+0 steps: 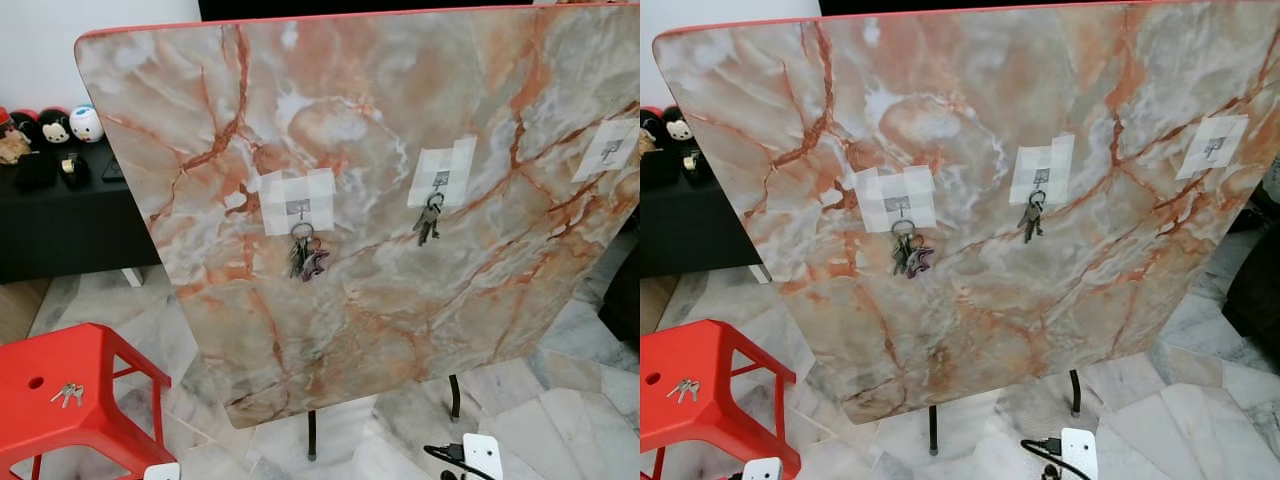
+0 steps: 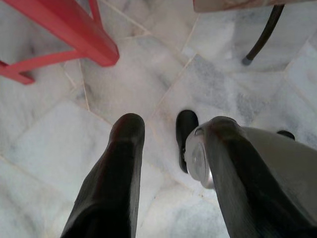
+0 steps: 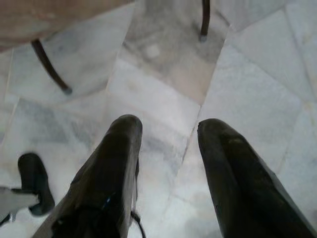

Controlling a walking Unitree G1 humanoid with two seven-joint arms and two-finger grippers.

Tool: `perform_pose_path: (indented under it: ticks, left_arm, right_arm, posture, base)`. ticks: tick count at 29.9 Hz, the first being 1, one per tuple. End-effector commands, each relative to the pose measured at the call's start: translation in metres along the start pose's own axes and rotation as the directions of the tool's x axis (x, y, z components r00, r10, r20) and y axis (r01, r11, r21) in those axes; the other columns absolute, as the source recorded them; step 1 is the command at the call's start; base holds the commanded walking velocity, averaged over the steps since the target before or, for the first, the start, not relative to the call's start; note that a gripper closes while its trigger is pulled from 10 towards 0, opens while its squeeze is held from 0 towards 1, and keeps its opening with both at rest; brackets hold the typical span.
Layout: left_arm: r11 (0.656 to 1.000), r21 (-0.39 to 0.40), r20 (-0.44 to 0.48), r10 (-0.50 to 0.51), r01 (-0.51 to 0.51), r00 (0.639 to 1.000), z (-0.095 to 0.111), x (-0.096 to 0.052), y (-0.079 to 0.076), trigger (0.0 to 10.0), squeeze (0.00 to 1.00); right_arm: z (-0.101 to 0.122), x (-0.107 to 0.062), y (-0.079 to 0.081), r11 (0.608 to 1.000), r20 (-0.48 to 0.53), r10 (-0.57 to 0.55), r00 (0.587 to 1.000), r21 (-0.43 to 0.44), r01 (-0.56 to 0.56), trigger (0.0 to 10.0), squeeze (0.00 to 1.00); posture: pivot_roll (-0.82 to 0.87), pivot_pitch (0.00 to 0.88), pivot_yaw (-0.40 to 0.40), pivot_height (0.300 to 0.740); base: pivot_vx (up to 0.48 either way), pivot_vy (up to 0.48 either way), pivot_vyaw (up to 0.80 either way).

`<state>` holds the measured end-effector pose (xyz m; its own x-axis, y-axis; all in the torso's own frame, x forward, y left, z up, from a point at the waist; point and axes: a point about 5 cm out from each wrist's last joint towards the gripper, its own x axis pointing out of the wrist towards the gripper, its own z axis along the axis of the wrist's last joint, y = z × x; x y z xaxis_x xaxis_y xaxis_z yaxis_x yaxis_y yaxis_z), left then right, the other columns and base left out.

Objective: Hang keys on a hook

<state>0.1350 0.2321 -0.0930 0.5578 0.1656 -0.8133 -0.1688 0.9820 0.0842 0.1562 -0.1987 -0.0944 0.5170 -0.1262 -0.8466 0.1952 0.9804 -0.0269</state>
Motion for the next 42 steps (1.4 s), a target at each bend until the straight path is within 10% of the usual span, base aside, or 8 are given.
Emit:
perform_pose_path:
  ticks: [1, 19, 42]
  left_arm:
    - [0.999, 0.031, -0.039, -0.008, 0.009, 0.999, -0.009, -0.002, 0.000, 10.0, 0.00]
    - [1.000, 0.015, -0.020, 0.001, 0.000, 1.000, -0.002, 0.000, 0.000, 10.0, 0.00]
    - [0.997, 0.063, -0.013, 0.036, -0.035, 0.999, 0.003, -0.001, 0.020, 10.0, 0.00]
  right_arm:
    - [0.009, 0.001, 0.000, 1.000, 0.030, 0.008, 1.000, 0.004, -0.009, 10.0, 0.00]
    - [0.017, 0.003, 0.014, 0.994, 0.028, 0.089, 0.996, -0.072, -0.087, 10.0, 0.00]
    - [-0.005, -0.001, 0.005, 0.995, -0.016, 0.089, 0.996, 0.035, -0.088, 10.0, 0.00]
  posture:
    - [-0.01, 0.000, -0.020, 0.740]
    - [0.02, 0.000, -0.028, 0.740]
    - [0.04, 0.000, -0.001, 0.740]
  base:
    - [0.000, 0.360, 0.80]
    - [0.000, 0.469, 0.13]
    - [0.000, 0.480, 0.17]
